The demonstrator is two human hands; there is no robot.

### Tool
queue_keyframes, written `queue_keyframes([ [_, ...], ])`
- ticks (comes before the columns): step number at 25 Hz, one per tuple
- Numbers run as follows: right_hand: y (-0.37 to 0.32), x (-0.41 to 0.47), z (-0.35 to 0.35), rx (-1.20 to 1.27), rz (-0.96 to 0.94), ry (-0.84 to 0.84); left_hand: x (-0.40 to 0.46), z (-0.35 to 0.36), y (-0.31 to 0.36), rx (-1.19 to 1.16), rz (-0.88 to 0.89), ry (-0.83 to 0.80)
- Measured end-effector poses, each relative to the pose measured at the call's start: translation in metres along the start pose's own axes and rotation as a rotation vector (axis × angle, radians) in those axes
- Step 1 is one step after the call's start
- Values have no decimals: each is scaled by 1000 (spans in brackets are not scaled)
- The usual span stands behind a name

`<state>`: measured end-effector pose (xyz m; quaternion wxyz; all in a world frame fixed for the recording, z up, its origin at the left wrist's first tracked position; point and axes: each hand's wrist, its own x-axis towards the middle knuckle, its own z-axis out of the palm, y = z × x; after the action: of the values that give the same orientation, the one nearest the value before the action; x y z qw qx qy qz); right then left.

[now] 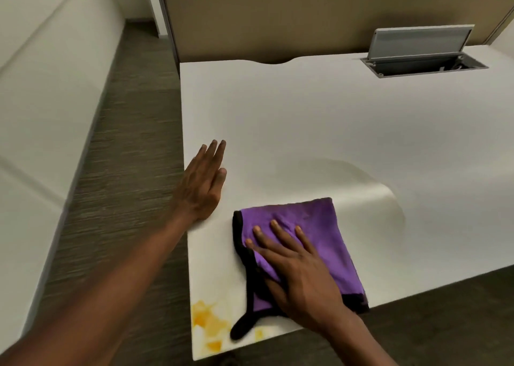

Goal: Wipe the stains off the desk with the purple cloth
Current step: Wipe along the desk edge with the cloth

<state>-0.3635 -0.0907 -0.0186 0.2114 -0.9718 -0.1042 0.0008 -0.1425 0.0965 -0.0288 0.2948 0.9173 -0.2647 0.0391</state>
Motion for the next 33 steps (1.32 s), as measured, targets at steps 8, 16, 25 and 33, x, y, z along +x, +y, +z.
queue_keyframes([
  [8,-2,83,-7,-119,247,35,-1,-5,11,32,-42,6],
  [16,-29,-28,5,-23,-75,-73,-3,-10,9,17,-43,-53],
  [25,-51,36,11,-80,202,55,-1,-7,5,-9,86,-70],
  [33,-37,-24,-3,48,56,-79,-25,-6,-4,178,273,-209],
])
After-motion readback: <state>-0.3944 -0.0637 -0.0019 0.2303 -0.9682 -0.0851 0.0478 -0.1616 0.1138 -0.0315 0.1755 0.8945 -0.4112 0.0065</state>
